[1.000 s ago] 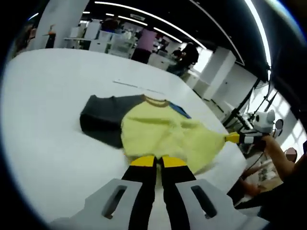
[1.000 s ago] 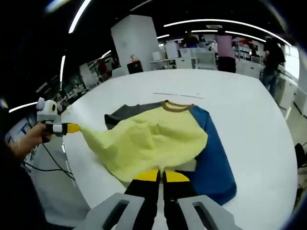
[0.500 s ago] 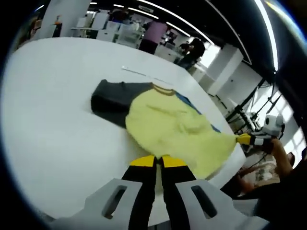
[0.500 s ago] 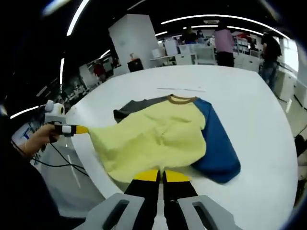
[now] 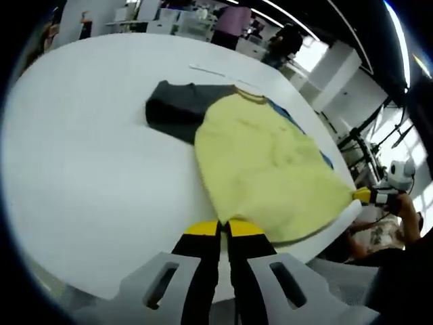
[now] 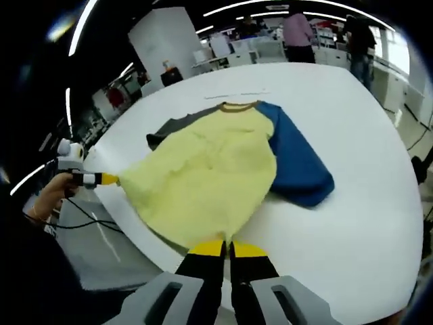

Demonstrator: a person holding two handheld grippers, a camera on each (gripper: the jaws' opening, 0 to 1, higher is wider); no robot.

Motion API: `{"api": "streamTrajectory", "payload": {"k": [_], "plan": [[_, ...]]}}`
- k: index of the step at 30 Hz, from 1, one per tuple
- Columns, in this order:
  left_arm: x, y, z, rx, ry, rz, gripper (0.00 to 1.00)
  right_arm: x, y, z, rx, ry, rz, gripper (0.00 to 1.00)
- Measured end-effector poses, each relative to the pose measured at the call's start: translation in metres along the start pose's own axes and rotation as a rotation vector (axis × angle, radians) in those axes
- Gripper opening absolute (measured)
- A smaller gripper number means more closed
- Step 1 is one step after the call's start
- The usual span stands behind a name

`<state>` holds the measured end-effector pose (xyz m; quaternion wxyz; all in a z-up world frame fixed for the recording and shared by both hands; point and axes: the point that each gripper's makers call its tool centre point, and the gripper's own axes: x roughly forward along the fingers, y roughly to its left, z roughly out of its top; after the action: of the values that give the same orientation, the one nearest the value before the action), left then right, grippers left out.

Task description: Fold the garment on the visible template until the final outline fits inside the template.

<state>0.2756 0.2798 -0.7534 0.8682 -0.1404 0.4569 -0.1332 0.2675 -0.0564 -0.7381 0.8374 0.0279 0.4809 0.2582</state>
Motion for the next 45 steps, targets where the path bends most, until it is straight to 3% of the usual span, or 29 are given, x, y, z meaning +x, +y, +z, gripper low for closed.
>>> {"api": "streamTrajectory", "payload": {"k": [5,12,20,26,30,37,45], "plan": [[0.007,0.008,-0.010,-0.012,0.026,0.012,0.00,0.015,-0.012,-0.024,0.016,0.058,-0.029,0.00],[0.016,0.018,-0.028,-0.003,0.080,0.042,0.00,0.030,-0.023,-0.039,0.007,0.065,-0.064,0.00],[0.020,0.022,-0.033,0.017,0.096,0.058,0.00,0.033,-0.026,-0.041,0.000,0.064,-0.069,0.00],[0.015,0.022,-0.030,0.067,0.076,0.072,0.03,0.030,-0.023,-0.036,-0.015,0.044,-0.042,0.01],[0.011,0.020,-0.024,0.093,0.049,0.068,0.16,0.025,-0.022,-0.016,-0.057,-0.038,-0.023,0.16],[0.008,0.014,-0.012,0.182,-0.024,0.048,0.38,0.018,-0.025,0.003,-0.163,-0.102,-0.038,0.40],[0.006,0.007,-0.001,0.266,-0.098,0.015,0.62,0.017,-0.033,0.015,-0.245,-0.121,-0.042,0.49]]}}
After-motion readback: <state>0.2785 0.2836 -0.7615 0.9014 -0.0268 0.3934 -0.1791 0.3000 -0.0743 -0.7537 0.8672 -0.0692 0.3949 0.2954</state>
